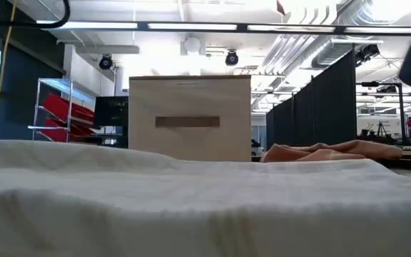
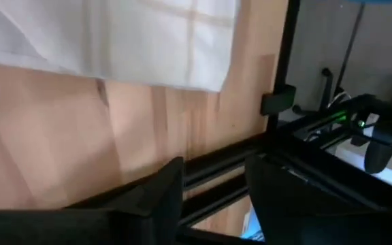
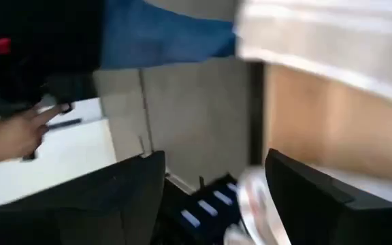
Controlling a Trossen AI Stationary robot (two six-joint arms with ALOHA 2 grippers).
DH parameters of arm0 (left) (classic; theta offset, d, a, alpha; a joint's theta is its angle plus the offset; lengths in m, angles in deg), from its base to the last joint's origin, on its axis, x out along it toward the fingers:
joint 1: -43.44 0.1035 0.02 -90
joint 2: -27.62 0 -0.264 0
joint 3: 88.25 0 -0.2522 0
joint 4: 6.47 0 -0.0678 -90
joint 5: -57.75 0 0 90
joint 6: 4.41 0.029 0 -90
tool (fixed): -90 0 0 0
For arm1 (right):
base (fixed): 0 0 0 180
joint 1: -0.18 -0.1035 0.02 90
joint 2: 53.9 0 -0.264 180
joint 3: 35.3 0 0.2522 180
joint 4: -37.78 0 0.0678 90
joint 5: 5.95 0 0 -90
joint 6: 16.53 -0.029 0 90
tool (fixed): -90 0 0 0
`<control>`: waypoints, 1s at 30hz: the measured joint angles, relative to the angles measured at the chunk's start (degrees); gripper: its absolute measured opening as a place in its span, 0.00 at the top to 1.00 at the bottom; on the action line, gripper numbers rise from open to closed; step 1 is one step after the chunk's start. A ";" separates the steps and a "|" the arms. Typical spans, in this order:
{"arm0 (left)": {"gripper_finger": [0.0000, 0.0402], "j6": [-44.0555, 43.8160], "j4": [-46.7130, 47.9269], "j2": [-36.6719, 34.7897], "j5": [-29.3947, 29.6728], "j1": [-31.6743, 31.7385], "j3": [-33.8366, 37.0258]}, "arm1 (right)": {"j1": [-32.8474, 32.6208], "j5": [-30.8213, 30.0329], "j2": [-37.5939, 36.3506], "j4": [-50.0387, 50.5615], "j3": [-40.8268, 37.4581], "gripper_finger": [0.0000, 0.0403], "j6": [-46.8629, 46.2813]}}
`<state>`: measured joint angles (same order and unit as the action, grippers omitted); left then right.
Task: Fold towel
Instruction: Fold the white striped towel
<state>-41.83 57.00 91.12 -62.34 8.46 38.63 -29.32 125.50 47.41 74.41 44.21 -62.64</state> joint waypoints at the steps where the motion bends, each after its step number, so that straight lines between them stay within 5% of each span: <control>1: 0.62 0.01 -0.21 0.00 1.88 0.48 -0.27 | 0.33 -2.56 -1.56 3.29 0.00 0.44 0.97; 7: 0.67 -0.05 -0.97 -0.01 27.57 4.22 -1.09 | 3.40 -30.01 -11.82 15.84 -0.50 0.69 3.52; 11: 0.77 3.13 -5.82 -0.01 37.62 7.86 -0.25 | 5.63 -43.26 -16.00 15.46 -5.64 0.94 2.11; 16: 0.96 8.14 -13.93 -0.04 44.27 12.05 1.55 | 8.09 -42.57 -17.36 -0.82 -18.62 0.98 -3.52; 20: 0.98 10.99 -22.09 0.02 44.14 15.05 5.69 | 7.89 -43.71 -16.42 -18.78 -27.10 1.00 -8.35; 26: 0.99 9.89 -25.82 0.40 42.72 18.71 12.78 | 7.79 -52.98 -13.60 -21.34 -29.05 1.00 -8.08; 30: 1.00 8.11 -26.81 0.40 42.65 20.42 15.72 | 8.49 -52.10 -9.23 -20.24 -29.17 1.00 -7.58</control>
<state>-33.72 30.19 91.52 -19.68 28.88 54.35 -20.83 73.40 38.19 54.17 15.05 -70.22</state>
